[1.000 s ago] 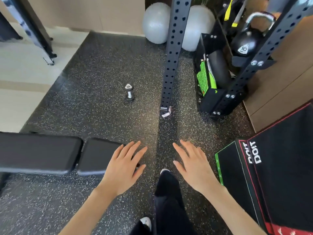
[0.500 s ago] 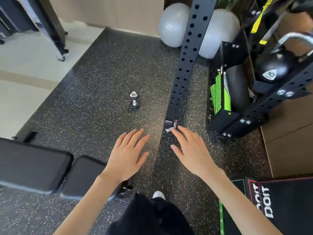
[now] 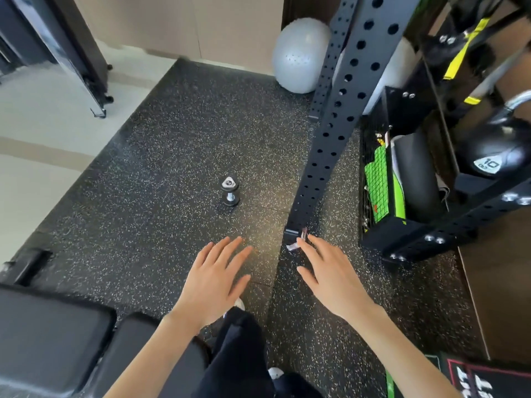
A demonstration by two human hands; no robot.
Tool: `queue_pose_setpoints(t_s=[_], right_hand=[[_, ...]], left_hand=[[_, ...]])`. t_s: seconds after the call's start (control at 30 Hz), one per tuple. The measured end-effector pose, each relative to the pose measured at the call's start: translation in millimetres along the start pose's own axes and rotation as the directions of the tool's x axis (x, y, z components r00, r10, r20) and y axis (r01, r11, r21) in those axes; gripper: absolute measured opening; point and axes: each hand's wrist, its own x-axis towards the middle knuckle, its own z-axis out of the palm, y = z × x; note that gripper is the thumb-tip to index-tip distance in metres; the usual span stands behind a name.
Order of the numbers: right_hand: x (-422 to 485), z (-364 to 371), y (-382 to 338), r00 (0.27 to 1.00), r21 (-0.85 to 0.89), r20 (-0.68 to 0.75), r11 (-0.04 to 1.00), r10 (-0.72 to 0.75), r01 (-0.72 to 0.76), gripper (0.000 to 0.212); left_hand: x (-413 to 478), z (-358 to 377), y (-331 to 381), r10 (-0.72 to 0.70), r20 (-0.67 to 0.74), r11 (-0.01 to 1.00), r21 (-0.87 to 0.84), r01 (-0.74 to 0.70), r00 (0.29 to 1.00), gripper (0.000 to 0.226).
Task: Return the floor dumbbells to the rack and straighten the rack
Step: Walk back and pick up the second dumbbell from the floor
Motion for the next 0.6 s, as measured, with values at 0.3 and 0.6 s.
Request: queue_pose_setpoints(t_s=[0.3,0.6], right_hand=[[135,-11,-45,0.998,0.058,-0.013,0.996,-0.06,0.061,0.053],[230,6,-64,0.987,0.125,0.12,0.988,-0.102,0.087,0.056]], left_hand=[[76,-31,-115,-0.04,-0.011,0.999,-0.008,0.04,0.999,0.053],[118,-22,-186,-0.096,0.049,0.995,-0.03,0.098,0.994,0.052]])
